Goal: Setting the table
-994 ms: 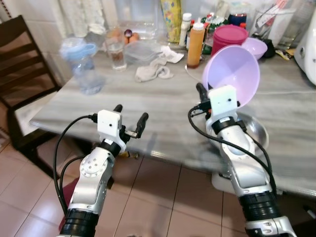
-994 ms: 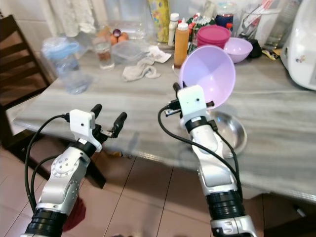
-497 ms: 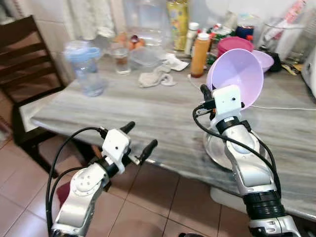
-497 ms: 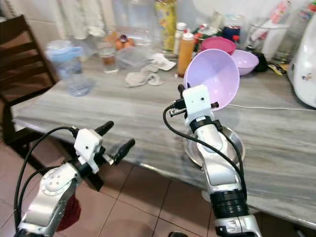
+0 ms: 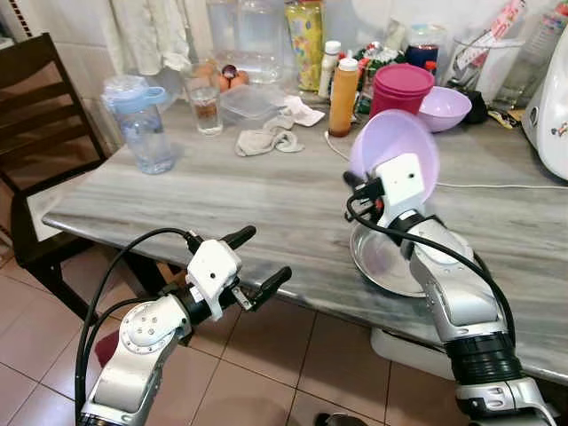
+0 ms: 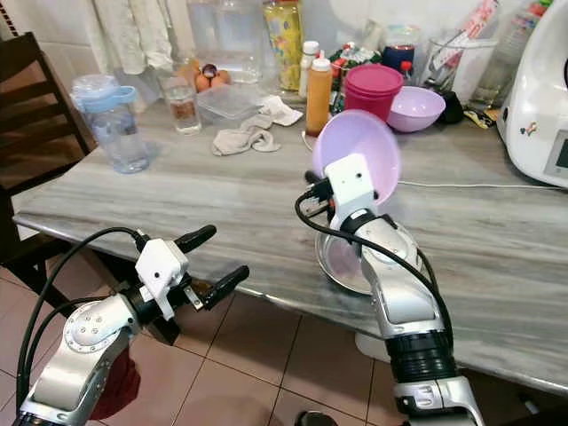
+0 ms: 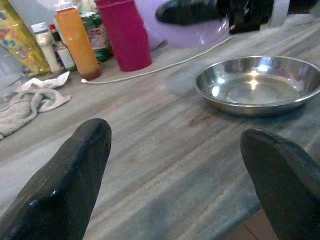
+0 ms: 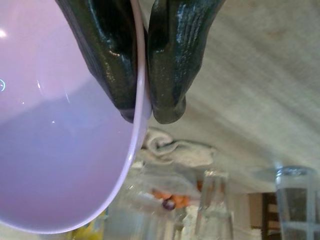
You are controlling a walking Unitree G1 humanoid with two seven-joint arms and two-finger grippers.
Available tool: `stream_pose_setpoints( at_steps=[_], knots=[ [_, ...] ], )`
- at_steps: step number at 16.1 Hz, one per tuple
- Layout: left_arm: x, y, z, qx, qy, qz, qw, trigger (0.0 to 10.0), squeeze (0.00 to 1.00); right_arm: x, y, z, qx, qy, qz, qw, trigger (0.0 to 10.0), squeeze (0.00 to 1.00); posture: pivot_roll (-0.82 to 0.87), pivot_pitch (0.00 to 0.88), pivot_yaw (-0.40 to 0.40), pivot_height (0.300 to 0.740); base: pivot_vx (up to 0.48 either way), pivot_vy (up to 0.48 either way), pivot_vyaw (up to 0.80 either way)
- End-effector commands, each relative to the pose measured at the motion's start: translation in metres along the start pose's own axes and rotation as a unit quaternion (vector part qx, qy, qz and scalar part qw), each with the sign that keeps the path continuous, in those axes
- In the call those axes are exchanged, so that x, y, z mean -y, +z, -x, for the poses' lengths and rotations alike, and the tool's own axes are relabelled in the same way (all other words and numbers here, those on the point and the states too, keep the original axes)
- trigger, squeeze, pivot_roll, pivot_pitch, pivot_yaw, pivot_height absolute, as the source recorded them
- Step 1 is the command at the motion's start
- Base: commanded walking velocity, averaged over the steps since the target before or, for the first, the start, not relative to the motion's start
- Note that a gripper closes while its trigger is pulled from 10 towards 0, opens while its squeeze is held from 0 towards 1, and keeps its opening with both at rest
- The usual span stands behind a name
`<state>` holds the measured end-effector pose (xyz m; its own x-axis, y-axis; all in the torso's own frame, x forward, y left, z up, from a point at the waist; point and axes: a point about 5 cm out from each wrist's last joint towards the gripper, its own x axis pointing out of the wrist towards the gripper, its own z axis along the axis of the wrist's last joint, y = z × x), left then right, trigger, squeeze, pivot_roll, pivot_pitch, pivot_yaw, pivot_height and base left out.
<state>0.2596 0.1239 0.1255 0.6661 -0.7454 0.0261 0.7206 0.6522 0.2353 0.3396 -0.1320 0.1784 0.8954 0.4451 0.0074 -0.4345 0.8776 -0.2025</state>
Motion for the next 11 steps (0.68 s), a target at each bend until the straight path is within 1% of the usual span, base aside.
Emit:
stream_pose_setpoints(
  at_steps=[1, 2, 5, 8, 11],
  knots=[
    [0.002, 0.002, 0.000, 0.001, -0.010, -0.008, 1.000, 10.0, 0.00, -0.007, 0.009, -0.008, 0.010, 0.029, 0.000, 1.000, 10.0, 0.00, -0.21, 0.097, 0.020, 0.740, 0.000, 0.000, 0.00],
    [0.003, 0.003, 0.000, 0.003, -0.011, -0.007, 1.000, 10.0, 0.00, -0.013, 0.010, -0.011, 0.009, 0.048, -0.004, 0.999, 10.0, 0.00, -0.20, 0.097, 0.020, 0.740, 0.000, 0.000, 0.00],
    [0.005, 0.003, 0.000, 0.004, -0.010, -0.006, 1.000, 10.0, 0.00, -0.026, 0.011, -0.016, 0.011, 0.081, -0.007, 0.997, 10.0, 0.00, -0.20, 0.099, 0.017, 0.740, 0.000, 0.000, 0.00],
    [0.006, 0.004, 0.001, 0.004, -0.011, -0.005, 1.000, 10.0, 0.00, -0.040, 0.007, -0.020, -0.002, 0.108, -0.019, 0.994, 10.0, 0.00, -0.19, 0.105, 0.014, 0.740, 0.000, 0.000, 0.00],
    [0.007, 0.004, 0.002, 0.004, -0.013, -0.002, 1.000, 10.0, 0.00, -0.045, 0.002, -0.020, -0.015, 0.121, -0.023, 0.992, 10.0, 0.00, -0.19, 0.112, 0.012, 0.740, 0.000, 0.000, 0.00]
  ],
)
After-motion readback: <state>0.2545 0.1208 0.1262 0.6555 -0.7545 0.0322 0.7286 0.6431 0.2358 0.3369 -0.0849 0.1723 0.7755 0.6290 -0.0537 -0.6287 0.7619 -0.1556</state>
